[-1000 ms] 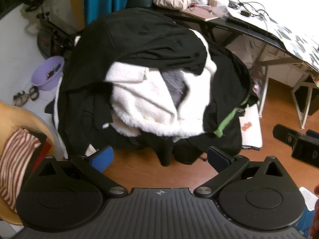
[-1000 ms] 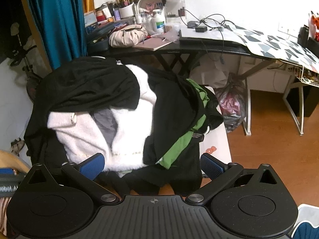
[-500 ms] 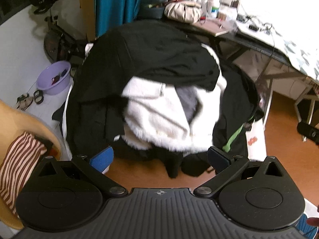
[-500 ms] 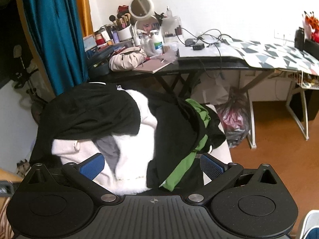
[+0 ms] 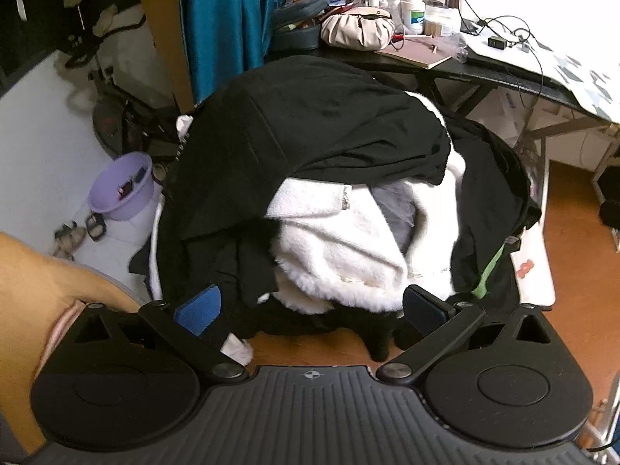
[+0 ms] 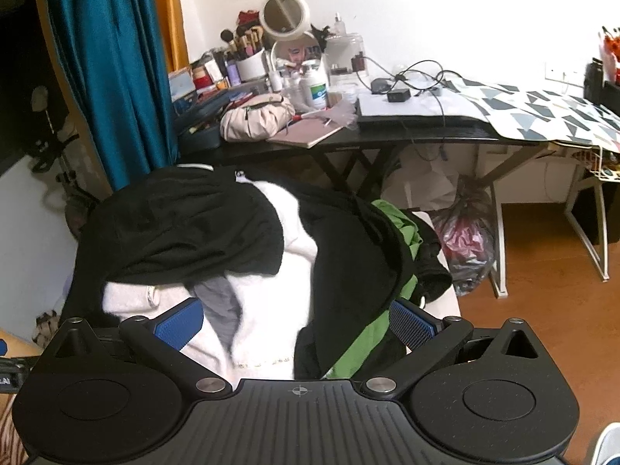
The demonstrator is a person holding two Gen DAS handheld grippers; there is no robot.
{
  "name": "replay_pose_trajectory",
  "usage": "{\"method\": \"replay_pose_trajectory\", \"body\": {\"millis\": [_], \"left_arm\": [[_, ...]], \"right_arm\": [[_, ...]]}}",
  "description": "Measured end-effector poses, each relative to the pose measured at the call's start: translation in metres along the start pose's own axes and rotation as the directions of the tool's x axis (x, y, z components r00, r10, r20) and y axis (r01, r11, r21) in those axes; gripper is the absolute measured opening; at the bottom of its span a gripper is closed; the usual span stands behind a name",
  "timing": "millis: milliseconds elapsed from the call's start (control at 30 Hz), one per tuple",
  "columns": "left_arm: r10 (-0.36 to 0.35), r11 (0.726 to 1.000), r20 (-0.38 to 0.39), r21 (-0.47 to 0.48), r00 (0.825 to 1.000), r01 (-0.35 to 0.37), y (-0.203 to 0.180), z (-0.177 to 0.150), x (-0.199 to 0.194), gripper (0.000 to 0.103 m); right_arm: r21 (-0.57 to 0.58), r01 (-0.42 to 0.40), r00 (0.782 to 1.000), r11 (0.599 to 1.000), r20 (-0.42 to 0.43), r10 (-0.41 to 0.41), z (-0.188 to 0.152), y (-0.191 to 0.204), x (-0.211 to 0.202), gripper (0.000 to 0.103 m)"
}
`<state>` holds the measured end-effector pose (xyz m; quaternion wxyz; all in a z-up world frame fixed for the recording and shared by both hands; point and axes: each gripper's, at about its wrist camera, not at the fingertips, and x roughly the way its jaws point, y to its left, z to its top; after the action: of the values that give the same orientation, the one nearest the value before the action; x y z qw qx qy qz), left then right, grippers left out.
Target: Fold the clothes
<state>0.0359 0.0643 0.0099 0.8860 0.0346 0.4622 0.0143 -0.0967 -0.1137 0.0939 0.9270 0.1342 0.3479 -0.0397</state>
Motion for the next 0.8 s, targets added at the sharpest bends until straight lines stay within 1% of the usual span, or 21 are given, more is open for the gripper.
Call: {"method": "replay_pose_trajectory", "body": {"millis": [133,267,367,500,667,800], "left_arm": [[-0.031,0.998,-0.027,-0.05,0.999,0.029,0.002,0.007,0.012,0.102],[-0.036,0.997,-0.037,-0.068,0.999,0.033,-0.002,0.019,0.025,0.102],[-0.046,0.996,-0.037,-0.078,0.998,0.043,-0.006,0.031,0.035,0.102],[-0.035,0.998,-0.01,-0.047,0.999,0.035,-0.014,0.046,0.049,0.102],[-0.023,1.0,0.032,-0.003,0.999,0.023,-0.021,0.062,0.066,0.102],[0.012,0.999,0.037,-0.045,0.999,-0.01,0.001,0.055,0.08,0.102]], "right_arm": [[-0.007,-0.008,0.999,1.0,-0.032,0.008,0.005,0.002,0.018,0.102],[-0.05,-0.022,0.998,0.999,-0.059,0.019,0.015,0.006,0.041,0.102],[-0.055,-0.027,0.997,0.998,-0.076,0.022,0.027,0.008,0.058,0.102],[-0.083,-0.056,0.995,0.995,-0.088,0.048,0.047,0.008,0.079,0.102],[-0.116,-0.059,0.997,0.992,-0.062,0.052,0.075,0.003,0.104,0.102],[-0.124,-0.071,0.996,0.99,-0.068,0.062,0.081,0.0,0.134,0.102]]}}
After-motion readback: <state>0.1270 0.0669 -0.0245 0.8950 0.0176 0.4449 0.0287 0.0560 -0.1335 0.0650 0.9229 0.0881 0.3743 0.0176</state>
